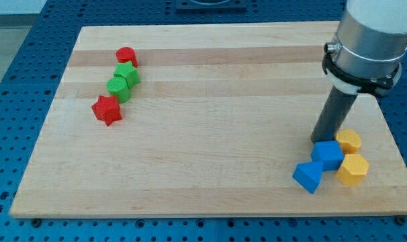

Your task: Slide blue triangle a bit right

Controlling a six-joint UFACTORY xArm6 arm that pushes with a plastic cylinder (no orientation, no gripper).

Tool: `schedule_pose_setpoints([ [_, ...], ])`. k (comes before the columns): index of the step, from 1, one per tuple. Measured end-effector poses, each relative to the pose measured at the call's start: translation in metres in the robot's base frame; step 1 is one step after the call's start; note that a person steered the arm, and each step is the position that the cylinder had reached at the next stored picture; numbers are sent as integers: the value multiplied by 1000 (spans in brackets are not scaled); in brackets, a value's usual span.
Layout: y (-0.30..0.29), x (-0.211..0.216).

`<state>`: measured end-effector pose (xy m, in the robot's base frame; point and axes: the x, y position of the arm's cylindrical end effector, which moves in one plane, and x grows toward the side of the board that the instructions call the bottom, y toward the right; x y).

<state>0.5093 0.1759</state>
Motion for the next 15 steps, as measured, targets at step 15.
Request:
schedule_pose_setpoints([
  [15, -46, 76],
])
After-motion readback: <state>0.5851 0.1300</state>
